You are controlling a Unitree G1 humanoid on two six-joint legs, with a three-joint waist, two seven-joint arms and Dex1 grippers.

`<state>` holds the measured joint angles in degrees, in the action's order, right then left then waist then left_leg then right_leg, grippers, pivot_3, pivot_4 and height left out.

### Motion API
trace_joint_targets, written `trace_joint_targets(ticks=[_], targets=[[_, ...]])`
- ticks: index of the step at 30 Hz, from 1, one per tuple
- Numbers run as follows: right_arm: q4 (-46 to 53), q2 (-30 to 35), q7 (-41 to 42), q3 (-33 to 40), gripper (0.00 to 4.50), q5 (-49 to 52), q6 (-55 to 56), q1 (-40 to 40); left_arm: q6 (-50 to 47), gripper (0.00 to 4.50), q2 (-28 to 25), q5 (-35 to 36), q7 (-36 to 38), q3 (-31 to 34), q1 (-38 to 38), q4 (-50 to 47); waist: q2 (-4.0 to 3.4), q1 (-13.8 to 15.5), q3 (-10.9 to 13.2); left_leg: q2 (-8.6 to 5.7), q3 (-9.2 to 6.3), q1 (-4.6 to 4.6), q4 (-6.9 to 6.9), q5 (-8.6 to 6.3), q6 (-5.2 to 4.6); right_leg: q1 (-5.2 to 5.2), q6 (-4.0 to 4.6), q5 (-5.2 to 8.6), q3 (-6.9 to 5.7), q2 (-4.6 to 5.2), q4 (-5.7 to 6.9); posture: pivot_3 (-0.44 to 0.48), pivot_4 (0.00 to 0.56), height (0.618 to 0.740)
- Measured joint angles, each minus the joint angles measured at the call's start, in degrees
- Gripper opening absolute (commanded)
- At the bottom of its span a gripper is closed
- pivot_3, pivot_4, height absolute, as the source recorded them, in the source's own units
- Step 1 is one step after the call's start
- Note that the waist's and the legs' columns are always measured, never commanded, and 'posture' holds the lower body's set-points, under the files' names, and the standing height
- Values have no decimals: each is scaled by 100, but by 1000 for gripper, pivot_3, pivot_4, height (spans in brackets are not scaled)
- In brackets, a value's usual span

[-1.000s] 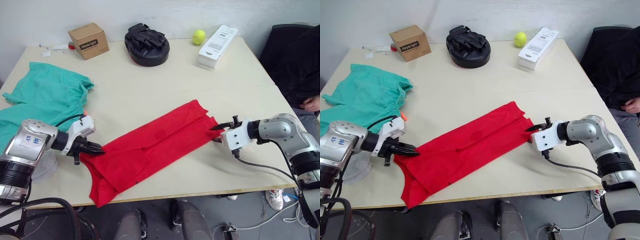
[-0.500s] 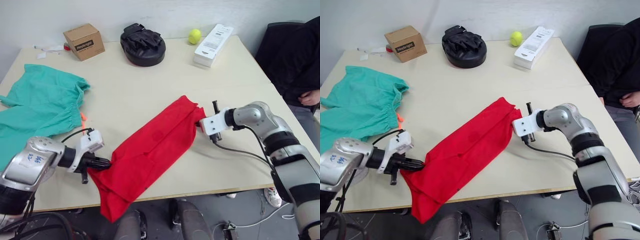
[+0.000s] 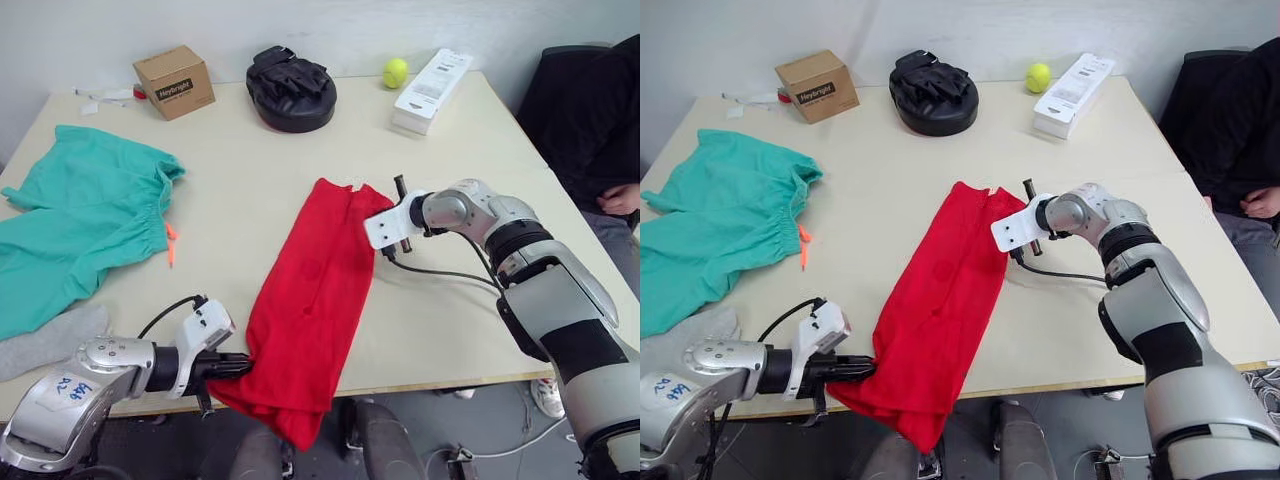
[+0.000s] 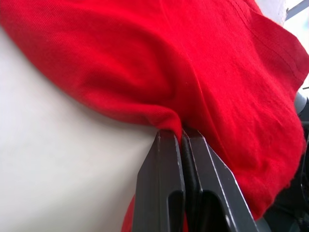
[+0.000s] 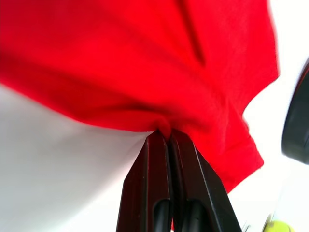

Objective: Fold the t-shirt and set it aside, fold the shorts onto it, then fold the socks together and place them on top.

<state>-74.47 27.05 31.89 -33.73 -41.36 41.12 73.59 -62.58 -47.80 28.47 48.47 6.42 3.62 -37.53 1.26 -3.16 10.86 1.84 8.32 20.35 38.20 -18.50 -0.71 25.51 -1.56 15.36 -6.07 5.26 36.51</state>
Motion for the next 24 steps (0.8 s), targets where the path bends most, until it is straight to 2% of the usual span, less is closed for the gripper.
trace_joint_targets(ticks=[1, 4, 7, 10, 11, 15, 16, 17, 19, 21, 24], targets=[[0, 27, -37, -3, 9, -31, 23, 0, -23, 0, 0, 59, -20, 45, 2, 17, 0, -2, 0, 0, 0, 0, 0, 0, 0, 0, 0, 0, 0, 0, 0, 0, 150, 740], [3, 197, 34, -1, 620, -35, 265, 0, -106, 646, -48, 217, -13, 249, -52, 203, -1, -2, 0, 0, -2, 0, -1, 0, 0, 0, -1, 0, -3, 0, -1, 0, 150, 740], [61, 372, 320, 49, 1601, 98, 596, -8, -165, 1565, -294, 495, 167, 482, -83, 282, -1, -6, 1, 0, -2, 1, -2, 0, 0, 0, -1, 1, -3, 0, -2, 0, 150, 740], [423, 693, 633, 214, 2780, 412, 1024, -224, -183, 2659, -713, 887, 620, 816, -136, 507, 0, -4, 1, 1, -7, 3, -3, 1, 2, 0, 0, 3, -9, -1, -4, 0, 150, 740], [470, 781, 691, 259, 3049, 481, 1109, -288, -184, 2871, -816, 938, 703, 921, -147, 565, -1, 1, 1, 0, -9, 3, -3, 0, 2, 0, 0, 3, -11, -1, -6, 0, 150, 740], [1251, 1491, 1553, 653, 4350, 1400, 1540, -1061, -74, 4082, -1529, 1169, 1449, 978, -1007, 1542, -2, 102, 3, -8, -17, 7, 5, 1, 2, -5, -7, 6, -17, 2, -7, 0, 150, 740], [1673, 1690, 1867, 751, 4500, 1766, 1512, -1358, -30, 4383, -1589, 1163, 1602, 729, -1497, 1872, -2, 130, 3, -11, -18, 5, 4, 1, 2, -11, -9, 5, -18, 2, -6, 0, 150, 740], [2154, 1863, 2175, 800, 4500, 2140, 1468, -1674, 18, 4480, -1568, 1127, 1731, 424, -2040, 2229, -1, 162, 3, -10, -19, 4, 5, 1, 2, -13, -10, 4, -19, 2, -5, 0, 150, 740], [3476, 2164, 2800, 829, 4500, 2958, 1251, -2467, 80, 4480, -1272, 852, 1938, -393, -3395, 3223, -1, 189, 2, -8, -17, 4, 9, 1, 2, -17, -14, 2, -22, -1, -1, 0, 150, 740], [4095, 2265, 3017, 826, 4500, 3261, 1114, -2802, 113, 4480, -1065, 662, 2029, -824, -3971, 3693, -1, 182, 2, -12, -10, 4, 9, 1, 2, -14, -15, 2, -19, 1, 3, 0, 150, 740], [5465, 2512, 3260, 887, 4500, 3710, 795, -3578, 383, 4480, -250, -50, 2260, -1905, -5353, 5223, 6, 186, 4, -11, -9, 5, 11, 1, 2, -14, -16, 2, -21, -7, 1, 0, 150, 740]])
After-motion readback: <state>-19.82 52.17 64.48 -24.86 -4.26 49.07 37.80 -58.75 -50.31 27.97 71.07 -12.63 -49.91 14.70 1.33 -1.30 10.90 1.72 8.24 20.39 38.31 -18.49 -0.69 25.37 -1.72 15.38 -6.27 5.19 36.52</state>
